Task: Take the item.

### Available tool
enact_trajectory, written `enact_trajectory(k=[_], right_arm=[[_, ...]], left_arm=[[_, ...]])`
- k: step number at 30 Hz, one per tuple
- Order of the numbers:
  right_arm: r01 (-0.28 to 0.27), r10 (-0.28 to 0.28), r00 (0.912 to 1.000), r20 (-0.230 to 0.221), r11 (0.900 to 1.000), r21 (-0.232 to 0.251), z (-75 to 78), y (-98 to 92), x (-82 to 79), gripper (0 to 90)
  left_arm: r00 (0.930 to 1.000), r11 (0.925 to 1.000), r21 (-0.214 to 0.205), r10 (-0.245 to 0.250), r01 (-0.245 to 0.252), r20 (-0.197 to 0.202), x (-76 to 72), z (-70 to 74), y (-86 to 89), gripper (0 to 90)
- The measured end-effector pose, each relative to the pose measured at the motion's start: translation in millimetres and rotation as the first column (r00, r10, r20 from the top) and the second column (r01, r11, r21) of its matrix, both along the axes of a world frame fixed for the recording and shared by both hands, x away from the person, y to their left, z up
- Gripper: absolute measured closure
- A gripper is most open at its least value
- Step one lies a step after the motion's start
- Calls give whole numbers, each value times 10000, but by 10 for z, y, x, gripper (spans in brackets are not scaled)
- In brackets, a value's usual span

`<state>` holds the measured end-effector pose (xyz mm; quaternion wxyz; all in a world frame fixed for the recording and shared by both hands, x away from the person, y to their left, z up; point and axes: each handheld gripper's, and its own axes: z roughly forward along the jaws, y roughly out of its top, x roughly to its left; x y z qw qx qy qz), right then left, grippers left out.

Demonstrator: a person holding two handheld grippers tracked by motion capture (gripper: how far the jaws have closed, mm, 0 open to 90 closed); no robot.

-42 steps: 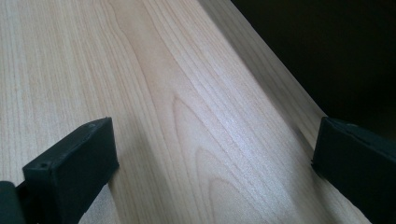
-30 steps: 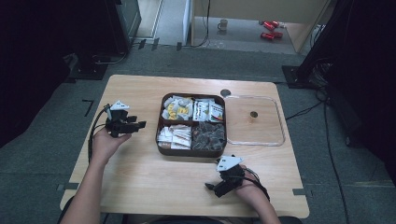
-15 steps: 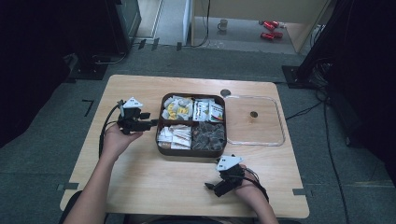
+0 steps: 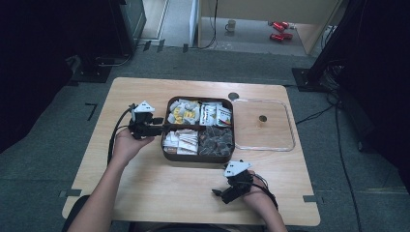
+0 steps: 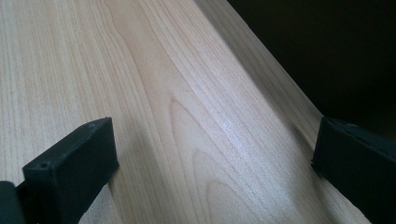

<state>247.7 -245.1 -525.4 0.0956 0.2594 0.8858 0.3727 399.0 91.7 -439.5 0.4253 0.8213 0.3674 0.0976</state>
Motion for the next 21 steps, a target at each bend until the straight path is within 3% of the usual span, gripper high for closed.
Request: enact_trajectory(k=[5, 8, 13, 21], right_arm=[[12, -12, 10000, -6, 10000, -1, 0, 0, -1, 0], [47, -47, 10000, -9, 10000, -8, 0, -1, -6, 0], [100, -100, 9999, 9, 9999, -8, -1, -4, -14, 0], [101, -101, 9999, 8, 9999, -7, -1, -4, -14, 0]], left_arm=[[9998, 9998, 15, -186, 186, -57, 17, -34, -60, 551], [9993, 9988, 320, -363, 365, -74, 29, -56, -116, 547], [9983, 9983, 152, -566, 568, -141, 42, -77, -192, 551], [9962, 9959, 288, -848, 853, -190, 75, -135, -328, 568]])
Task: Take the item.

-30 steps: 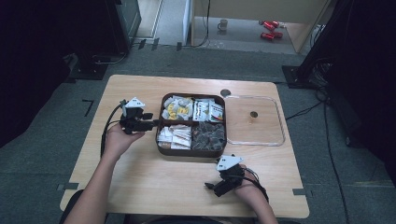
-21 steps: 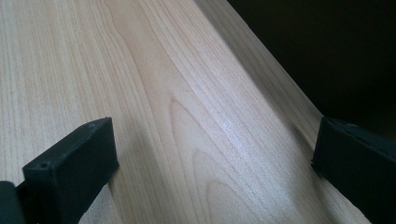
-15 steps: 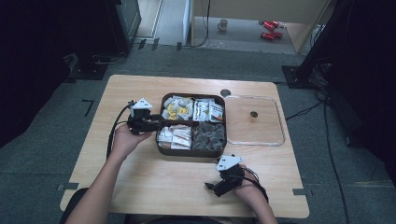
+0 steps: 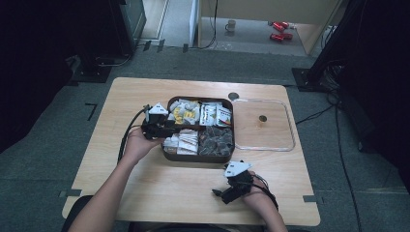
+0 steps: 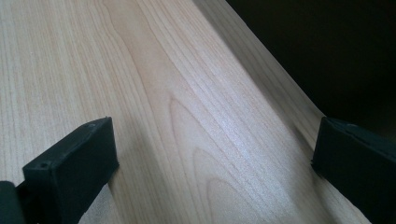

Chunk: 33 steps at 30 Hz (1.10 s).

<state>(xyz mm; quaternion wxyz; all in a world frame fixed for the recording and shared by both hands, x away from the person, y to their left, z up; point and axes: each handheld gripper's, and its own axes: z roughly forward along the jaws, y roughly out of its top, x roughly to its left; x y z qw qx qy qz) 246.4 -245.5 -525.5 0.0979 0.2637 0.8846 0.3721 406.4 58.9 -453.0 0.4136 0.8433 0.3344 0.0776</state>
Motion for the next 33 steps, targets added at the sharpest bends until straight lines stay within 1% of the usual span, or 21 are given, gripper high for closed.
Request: enact_trajectory(k=[2, 8, 11, 14, 15, 16, 17, 18, 19, 20, 21, 24, 26, 27, 28, 29, 30, 31, 33], right_arm=[[8, -8, 10000, -6, 10000, 6, 0, 0, -1, 0], [8, -8, 10000, -3, 10000, 6, 0, 0, -1, 0], [10, -10, 10000, -3, 10000, 6, 0, 0, -1, 0], [8, -8, 10000, -1, 10000, -2, 0, 0, -1, 0], [7, -7, 10000, 0, 10000, -3, 0, 0, -1, 0], [7, -7, 10000, 0, 10000, -1, 0, 0, -1, 0], [5, -5, 10000, 2, 10000, -2, 0, 0, -1, 0], [5, -5, 10000, 2, 10000, -2, 0, 0, -1, 0], [9, -9, 10000, -4, 10000, 0, 0, 0, -1, 0], [9, -9, 10000, -4, 10000, 0, 0, 0, -1, 0], [6, -6, 10000, 0, 10000, 0, 0, 0, -1, 0], [8, -8, 10000, -1, 10000, 0, 0, 0, -1, 0], [8, -8, 10000, 0, 10000, 0, 0, 0, -1, 0], [5, -5, 10000, 0, 10000, -1, 0, 0, -1, 0], [5, -5, 10000, 0, 10000, -1, 0, 0, -1, 0], [7, -7, 10000, 1, 10000, -2, 0, 0, -1, 0], [7, -7, 10000, 1, 10000, -2, 0, 0, -1, 0], [8, -8, 10000, -1, 10000, -1, 0, 0, -1, 0], [6, -6, 10000, -1, 10000, 1, 0, 0, -1, 0]], left_arm=[[10000, 10000, -23, -40, 39, -17, 5, -9, -31, 576], [9997, 9994, 289, -174, 169, 168, 2, -48, -106, 598], [9999, 9993, 325, -166, 167, -17, 24, -82, -120, 612], [9998, 9990, 404, -204, 207, -74, 27, -97, -135, 633], [9996, 9982, 530, -284, 285, -26, 21, -108, -156, 642], [9996, 9982, 530, -284, 285, -26, 21, -108, -156, 647], [9992, 9964, 749, -393, 386, 76, 7, -120, -184, 658], [9992, 9964, 749, -393, 386, 76, 7, -120, -184, 662], [9988, 9940, 1006, -451, 432, 172, -7, -133, -209, 680], [9988, 9940, 1006, -451, 432, 172, -7, -133, -209, 689], [9984, 9909, 1282, -453, 408, 323, -19, -135, -224, 689], [9982, 9898, 1361, -468, 412, 379, -25, -131, -226, 757], [9983, 9902, 1327, -476, 429, 328, -24, -127, -221, 795], [9985, 9891, 1394, -505, 471, 212, -25, -122, -223, 823], [9985, 9891, 1394, -505, 471, 212, -25, -122, -223, 832], [9985, 9879, 1461, -535, 512, 117, -25, -116, -229, 858], [9985, 9879, 1461, -535, 512, 117, -25, -116, -229, 866], [9983, 9861, 1557, -582, 573, 13, -18, -109, -233, 866], [9985, 9860, 1574, -532, 543, -116, -2, -105, -239, 893]])
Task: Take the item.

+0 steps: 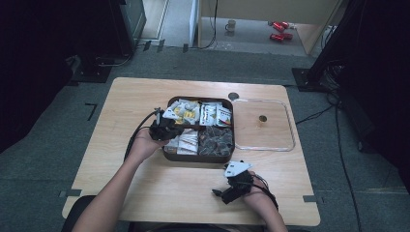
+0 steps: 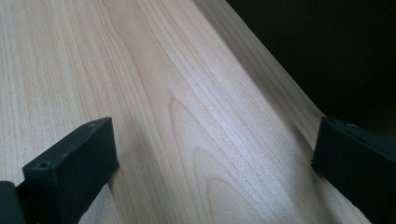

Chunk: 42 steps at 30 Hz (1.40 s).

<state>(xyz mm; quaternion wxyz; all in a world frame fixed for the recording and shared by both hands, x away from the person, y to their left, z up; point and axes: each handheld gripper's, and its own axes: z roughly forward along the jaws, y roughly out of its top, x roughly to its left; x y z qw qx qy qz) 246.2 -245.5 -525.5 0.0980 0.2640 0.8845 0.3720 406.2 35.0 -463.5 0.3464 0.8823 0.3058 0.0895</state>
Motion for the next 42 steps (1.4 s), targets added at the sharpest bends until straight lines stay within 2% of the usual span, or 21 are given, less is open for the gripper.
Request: enact_trajectory(k=[2, 7, 24, 42], right_arm=[[2, -2, 10000, 0, 10000, 0, 0, 0, 0, 0], [3, -3, 10000, -3, 10000, 0, 0, 0, 0, 0], [5, -5, 10000, -5, 10000, 7, 0, 0, 0, 0], [-5, 5, 10000, -1, 10000, 4, 0, -1, 1, 0]], left_arm=[[9997, 10000, -41, 71, -72, -254, 26, 8, 5, 900], [9993, 9999, -84, 137, -141, -361, 26, 32, 17, 900], [9994, 9972, -723, 174, -195, -293, 0, 177, 130, 900], [9987, 9907, -1267, 479, -500, -192, -83, 328, 364, 900]])
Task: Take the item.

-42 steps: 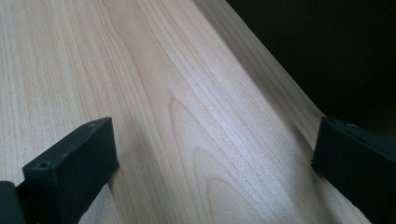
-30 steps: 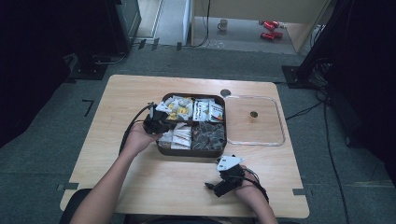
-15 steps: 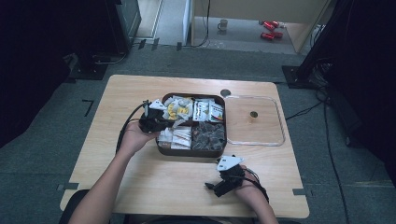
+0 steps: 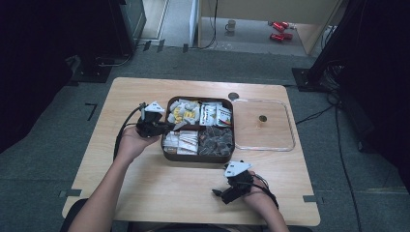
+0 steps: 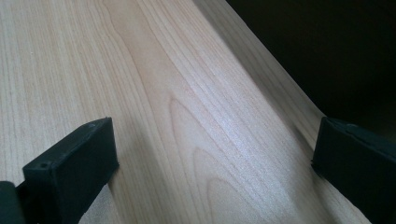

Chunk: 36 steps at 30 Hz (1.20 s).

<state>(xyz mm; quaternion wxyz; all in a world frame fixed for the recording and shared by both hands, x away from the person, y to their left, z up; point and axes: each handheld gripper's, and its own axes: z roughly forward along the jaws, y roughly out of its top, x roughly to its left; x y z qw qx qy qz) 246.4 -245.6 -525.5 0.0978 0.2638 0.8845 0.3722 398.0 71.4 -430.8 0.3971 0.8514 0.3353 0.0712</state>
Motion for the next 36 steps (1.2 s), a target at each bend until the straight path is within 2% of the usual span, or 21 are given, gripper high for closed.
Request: enact_trajectory(k=[15, 21, 26, 29, 36], right_arm=[[-52, 52, 10000, -2, 10000, -5, 1, 0, 5, 0], [-55, 55, 10000, -4, 10000, -4, 1, 0, 6, 0], [-55, 55, 10000, -9, 10000, 8, 0, 1, 6, 0], [-56, 56, 10000, -12, 10000, 11, 0, 1, 6, 0], [-56, 56, 10000, -3, 10000, 4, 0, 2, 5, 0]], left_arm=[[9987, 9970, -589, 504, -500, 40, -46, 125, 285, 900], [9982, 9958, -698, 604, -600, 34, -53, 154, 373, 900], [9960, 9919, -899, 889, -896, -116, -48, 144, 513, 900], [9944, 9898, -957, 1043, -1056, -182, -45, 136, 565, 900], [9898, 9868, -788, 1394, -1412, -279, -42, 99, 720, 900]])
